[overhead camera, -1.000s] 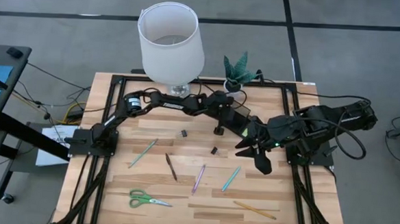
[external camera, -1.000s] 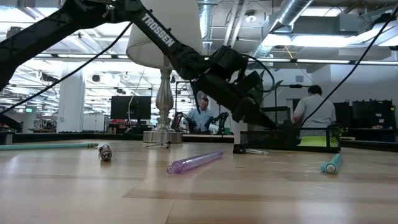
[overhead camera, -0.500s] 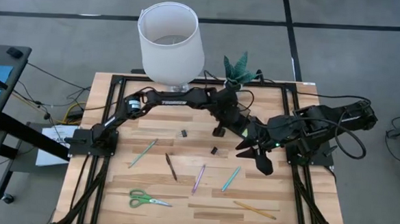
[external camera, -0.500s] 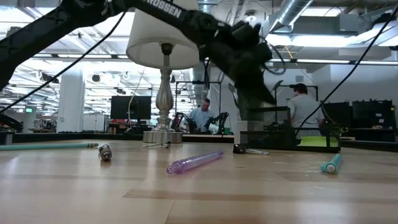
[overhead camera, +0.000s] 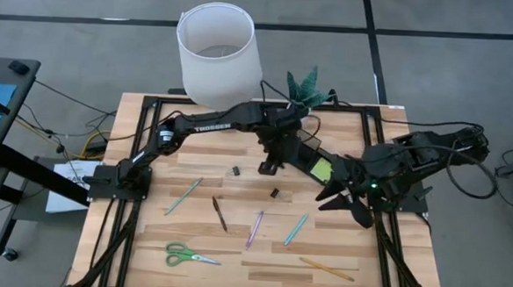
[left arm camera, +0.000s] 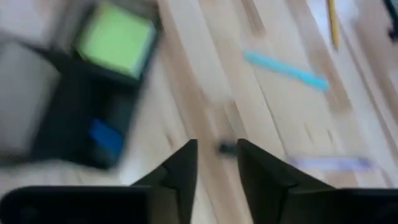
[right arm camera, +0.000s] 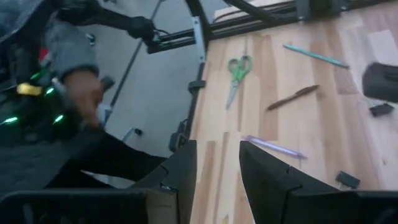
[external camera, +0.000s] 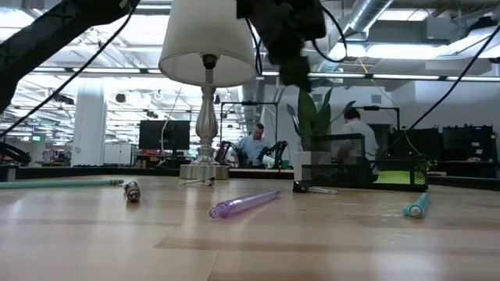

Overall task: Pick and place office supplies into organizer
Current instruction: Put the right black binder clip into the black organizer

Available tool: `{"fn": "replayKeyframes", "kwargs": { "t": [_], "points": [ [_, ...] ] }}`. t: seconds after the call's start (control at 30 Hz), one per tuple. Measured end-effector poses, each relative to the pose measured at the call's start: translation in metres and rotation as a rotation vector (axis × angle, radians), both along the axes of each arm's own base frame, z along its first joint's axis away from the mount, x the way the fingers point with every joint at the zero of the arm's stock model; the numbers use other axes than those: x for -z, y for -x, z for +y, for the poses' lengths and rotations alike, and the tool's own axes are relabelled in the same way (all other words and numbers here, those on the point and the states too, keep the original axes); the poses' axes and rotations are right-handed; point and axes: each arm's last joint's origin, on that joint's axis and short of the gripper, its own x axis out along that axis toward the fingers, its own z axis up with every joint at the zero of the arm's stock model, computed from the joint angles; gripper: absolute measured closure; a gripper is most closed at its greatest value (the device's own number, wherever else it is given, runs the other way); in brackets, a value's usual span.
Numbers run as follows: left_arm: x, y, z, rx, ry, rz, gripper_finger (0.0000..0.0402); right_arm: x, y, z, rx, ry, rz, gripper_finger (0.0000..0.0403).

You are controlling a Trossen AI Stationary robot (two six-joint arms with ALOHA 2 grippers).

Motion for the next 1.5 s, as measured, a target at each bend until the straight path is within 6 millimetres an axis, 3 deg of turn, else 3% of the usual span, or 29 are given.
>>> {"fn": "replayKeyframes", "kwargs": {
  "t": [0.13,0.23,0.43,0.6,1.07,1.17,1.5],
  "points": [
    [0.004,0.024,-0.014,-0.009,0.049,0.271,0.0251,-0.004,0.015,0.003,-0.045,-0.003,-0.011,0.0289],
    [0.012,0.028,-0.03,-0.011,0.095,0.365,0.0243,-0.005,0.023,0.007,-0.109,0.042,-0.031,0.0289],
    [0.046,0.007,-0.081,0.169,-0.028,0.244,0.0242,-0.004,0.029,0.014,-0.223,0.133,-0.071,0.0289],
    [0.06,-0.009,-0.099,0.232,-0.214,0.08,0.024,-0.004,0.032,0.019,-0.246,0.132,-0.069,0.0289],
    [0.108,-0.026,-0.084,0.286,-0.3,0.074,0.0151,-0.004,0.03,0.021,-0.25,0.128,-0.076,0.0289],
    [0.122,-0.027,-0.084,0.293,-0.295,0.107,0.0143,-0.004,0.03,0.021,-0.25,0.127,-0.078,0.0289],
    [0.135,-0.03,-0.074,0.272,-0.298,0.126,0.0144,-0.004,0.03,0.021,-0.249,0.126,-0.079,0.0289]
  ]
}}
